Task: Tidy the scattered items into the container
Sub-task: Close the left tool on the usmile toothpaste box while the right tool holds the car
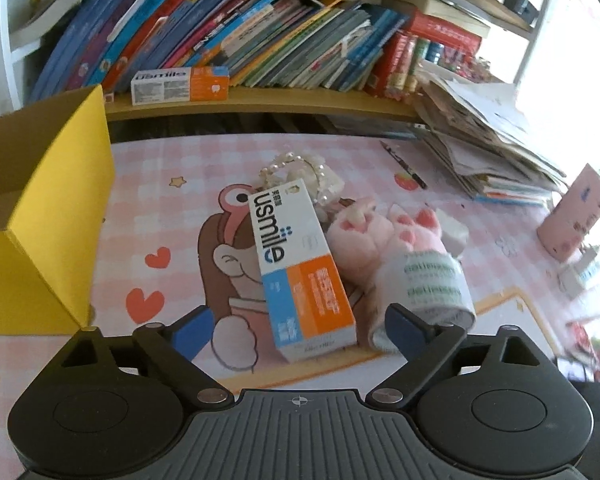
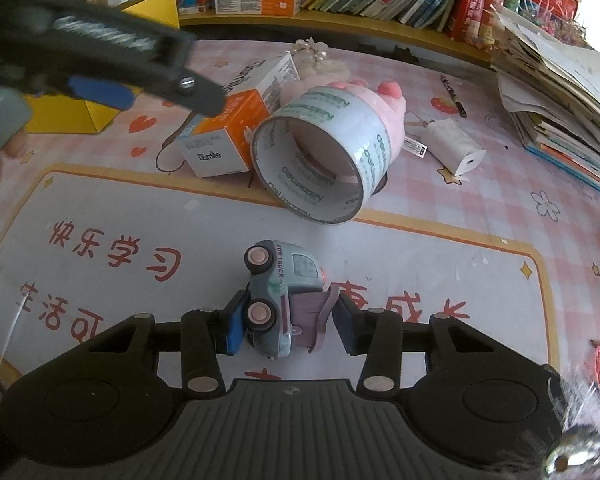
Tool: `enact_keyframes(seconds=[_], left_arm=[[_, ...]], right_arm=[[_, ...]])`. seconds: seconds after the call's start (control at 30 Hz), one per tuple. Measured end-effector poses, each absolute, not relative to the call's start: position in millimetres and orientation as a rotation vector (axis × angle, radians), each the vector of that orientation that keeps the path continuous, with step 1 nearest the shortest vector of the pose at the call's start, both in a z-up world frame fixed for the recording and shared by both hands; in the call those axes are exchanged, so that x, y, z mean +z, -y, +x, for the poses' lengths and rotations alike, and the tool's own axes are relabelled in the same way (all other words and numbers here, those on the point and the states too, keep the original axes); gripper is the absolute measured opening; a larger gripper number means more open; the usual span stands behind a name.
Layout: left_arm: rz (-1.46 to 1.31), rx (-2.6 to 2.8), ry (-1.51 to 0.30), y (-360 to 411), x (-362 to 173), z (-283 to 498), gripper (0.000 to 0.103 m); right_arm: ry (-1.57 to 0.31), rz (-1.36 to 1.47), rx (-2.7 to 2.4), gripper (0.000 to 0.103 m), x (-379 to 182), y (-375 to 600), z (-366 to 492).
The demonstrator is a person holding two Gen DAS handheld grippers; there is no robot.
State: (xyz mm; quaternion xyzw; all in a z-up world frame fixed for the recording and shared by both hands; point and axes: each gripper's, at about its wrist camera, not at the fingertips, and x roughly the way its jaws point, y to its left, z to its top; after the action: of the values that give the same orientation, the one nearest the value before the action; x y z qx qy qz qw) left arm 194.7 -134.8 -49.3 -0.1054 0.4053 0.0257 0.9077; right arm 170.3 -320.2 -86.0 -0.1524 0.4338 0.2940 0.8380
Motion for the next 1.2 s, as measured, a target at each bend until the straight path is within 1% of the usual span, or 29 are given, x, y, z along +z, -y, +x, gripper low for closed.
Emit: enact_keyframes(seconds=[0.1,0.37,0.47,0.53,0.63,0.73,0.77,0.97,1.2], left_arm=[[-0.239,0.066,-0.851,135,-55,207,0.089],[-0.288,0.084,-0.906,136,-75,238,0.088],[-0.276,0.099,-0.921,137,-80,247,0.080],[-0.267,0.108,-0.935,138,-83,251,0.078],[-0.260,0.108,-0.954,140,-88,252,0.071],[-0.254,0.090,-0.958,142,-90,251,0.063],[-0.251,0.083,-0.957,143,-89,250,0.057],[-0.196,0.095,-0.960,143,-87,239,0.055],[-0.168,0.072,-0.913,132,-68,210,0.052]], right_arm=[[-0.917,-0.324,0.631,0.043,-86,321,172],[-0.925,-0.317,0.649,0.043,-88,322,175],[-0.927,-0.318,0.652,0.043,-88,322,176],[-0.926,-0.320,0.653,0.043,-88,321,176],[-0.926,-0.323,0.654,0.043,-89,321,176],[-0.927,-0.323,0.653,0.043,-89,321,177],[-0.927,-0.324,0.653,0.043,-89,321,176],[-0.930,-0.324,0.646,0.042,-89,320,175],[-0.925,-0.316,0.633,0.042,-86,321,172]])
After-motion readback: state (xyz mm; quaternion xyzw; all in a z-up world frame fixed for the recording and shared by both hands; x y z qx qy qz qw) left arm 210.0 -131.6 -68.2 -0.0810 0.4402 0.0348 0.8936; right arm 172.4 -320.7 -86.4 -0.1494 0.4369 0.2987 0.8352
